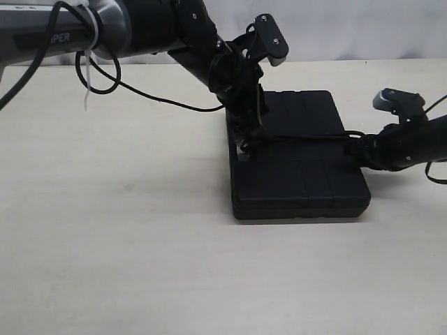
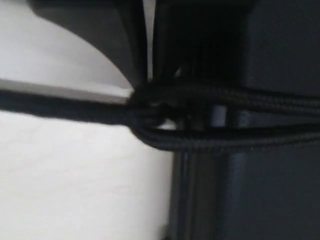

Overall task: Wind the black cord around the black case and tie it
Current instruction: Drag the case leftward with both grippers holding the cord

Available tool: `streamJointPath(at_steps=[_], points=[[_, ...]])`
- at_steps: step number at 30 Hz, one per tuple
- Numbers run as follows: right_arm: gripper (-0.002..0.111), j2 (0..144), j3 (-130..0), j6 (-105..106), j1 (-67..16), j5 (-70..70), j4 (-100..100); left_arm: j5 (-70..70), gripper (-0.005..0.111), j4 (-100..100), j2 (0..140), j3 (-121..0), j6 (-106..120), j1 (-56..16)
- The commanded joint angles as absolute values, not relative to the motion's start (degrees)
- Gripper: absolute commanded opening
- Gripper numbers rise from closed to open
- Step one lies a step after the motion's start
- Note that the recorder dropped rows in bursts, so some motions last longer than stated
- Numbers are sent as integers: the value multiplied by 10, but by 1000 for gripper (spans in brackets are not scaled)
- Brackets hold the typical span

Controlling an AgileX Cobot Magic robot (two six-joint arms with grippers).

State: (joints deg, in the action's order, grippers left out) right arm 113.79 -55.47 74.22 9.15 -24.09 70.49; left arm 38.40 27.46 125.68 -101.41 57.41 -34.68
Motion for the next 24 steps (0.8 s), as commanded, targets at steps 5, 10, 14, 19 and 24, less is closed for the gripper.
streamJointPath(at_steps=[5, 10, 14, 19, 24], points=[[4, 1158, -582, 806, -3, -233, 724, 373, 5, 277, 1252, -1014, 571, -344], [4, 1158, -587, 815, -55, -198, 726, 370, 5, 253, 1252, -1014, 571, -344], [4, 1157, -587, 757, -93, -208, 728, 368, 5, 256, 1252, -1014, 570, -332], [4, 1155, -594, 760, -135, -213, 721, 368, 5, 263, 1252, -1014, 569, -316], [4, 1155, -600, 757, -138, -206, 709, 372, 5, 274, 1252, -1014, 569, -312]])
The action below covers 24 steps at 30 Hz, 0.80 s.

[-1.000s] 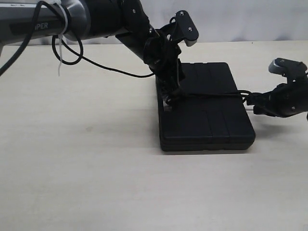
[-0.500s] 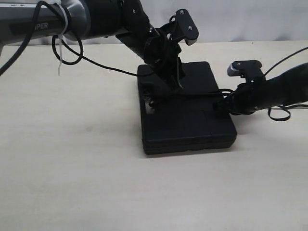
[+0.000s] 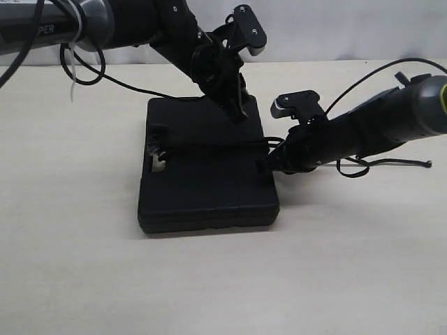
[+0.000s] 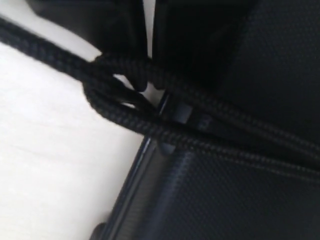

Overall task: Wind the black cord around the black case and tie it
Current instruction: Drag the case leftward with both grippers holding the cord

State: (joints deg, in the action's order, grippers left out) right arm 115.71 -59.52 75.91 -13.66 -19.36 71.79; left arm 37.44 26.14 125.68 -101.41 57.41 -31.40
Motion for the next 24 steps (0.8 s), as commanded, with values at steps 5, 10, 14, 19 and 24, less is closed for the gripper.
streamJointPath(at_steps=[5, 10, 14, 19, 24], points=[[4, 1100, -600, 708, -133, -207, 645, 374, 5, 282, 1252, -1014, 569, -312], [4, 1017, -557, 642, -133, -165, 586, 374, 5, 283, 1251, -1014, 560, -313], [4, 941, -513, 642, -133, -101, 586, 382, 5, 282, 1247, -1014, 553, -313], [15, 958, -468, 703, -133, 41, 586, 382, 5, 282, 1247, -1014, 551, -313], [52, 1028, -484, 777, -135, 47, 553, 380, 5, 282, 1247, -1014, 551, -313]])
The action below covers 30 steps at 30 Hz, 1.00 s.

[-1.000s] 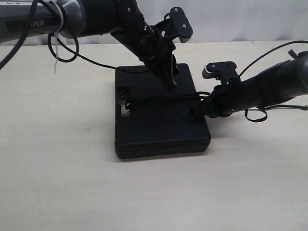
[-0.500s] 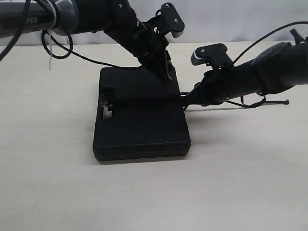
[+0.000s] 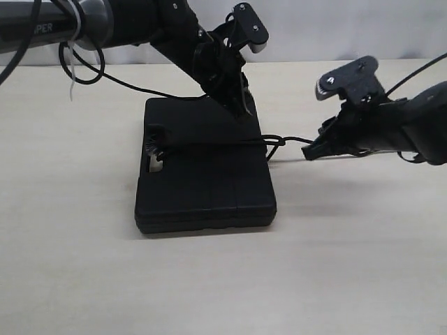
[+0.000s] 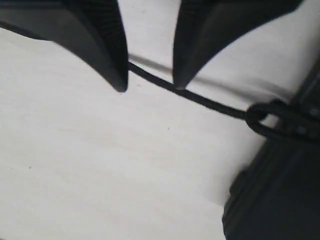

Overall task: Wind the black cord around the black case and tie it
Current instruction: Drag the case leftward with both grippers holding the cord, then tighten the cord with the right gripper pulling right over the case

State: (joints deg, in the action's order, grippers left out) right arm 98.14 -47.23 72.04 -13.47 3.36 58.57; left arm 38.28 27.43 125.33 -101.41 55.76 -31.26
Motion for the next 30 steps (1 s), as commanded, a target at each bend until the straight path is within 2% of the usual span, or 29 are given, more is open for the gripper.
streamJointPath(at_steps=[1, 7, 13, 15, 20, 26, 30], points=[[54, 1042, -488, 778, -135, 53, 540, 380, 5, 281, 1247, -1014, 551, -313], [56, 1100, -507, 776, -151, 80, 484, 373, 5, 281, 1247, -1014, 554, -313], [54, 1138, -530, 771, -201, 198, 483, 370, 5, 281, 1247, -1014, 554, -313], [48, 1147, -532, 771, -213, 226, 483, 371, 5, 281, 1249, -1014, 554, -313], [4, 1148, -532, 787, -221, 236, 500, 371, 5, 281, 1274, -1014, 572, -313], [4, 1114, -527, 839, -221, 276, 593, 386, 5, 281, 1290, -1014, 590, -313], [4, 1090, -512, 836, -221, 278, 587, 416, 5, 303, 1291, -1014, 654, -317]])
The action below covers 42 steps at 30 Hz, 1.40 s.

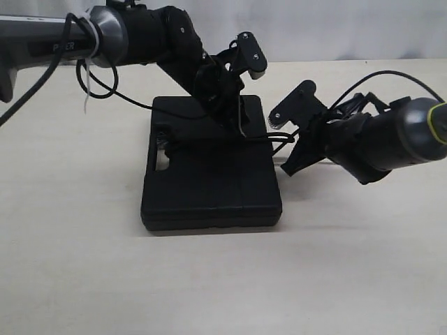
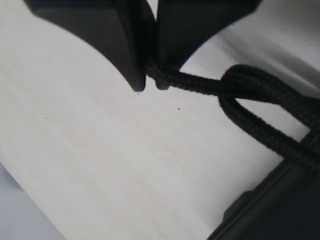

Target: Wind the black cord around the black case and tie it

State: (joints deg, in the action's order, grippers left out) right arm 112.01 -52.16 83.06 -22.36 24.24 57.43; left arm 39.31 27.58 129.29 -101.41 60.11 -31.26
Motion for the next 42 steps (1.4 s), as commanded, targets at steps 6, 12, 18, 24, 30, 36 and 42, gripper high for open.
streamJointPath(at_steps=[6, 12, 18, 24, 30, 36, 42], points=[[4, 1065, -512, 801, -221, 232, 564, 494, 5, 333, 1300, -1014, 778, -327], [4, 1045, -512, 792, -221, 224, 565, 462, 5, 283, 1319, -1014, 765, -327], [4, 1040, -512, 811, -220, 260, 618, 472, 5, 105, 1317, -1014, 627, -327], [4, 1040, -512, 833, -220, 315, 686, 510, 5, 87, 1300, -1014, 617, -326], [4, 1043, -511, 831, -178, 280, 711, 530, 0, 25, 1307, -1014, 562, -280], [4, 1101, -511, 802, -88, 173, 685, 538, 0, 43, 1307, -1014, 572, -280], [21, 1102, -512, 800, -88, 148, 636, 532, 0, 52, 1307, -1014, 572, -280]])
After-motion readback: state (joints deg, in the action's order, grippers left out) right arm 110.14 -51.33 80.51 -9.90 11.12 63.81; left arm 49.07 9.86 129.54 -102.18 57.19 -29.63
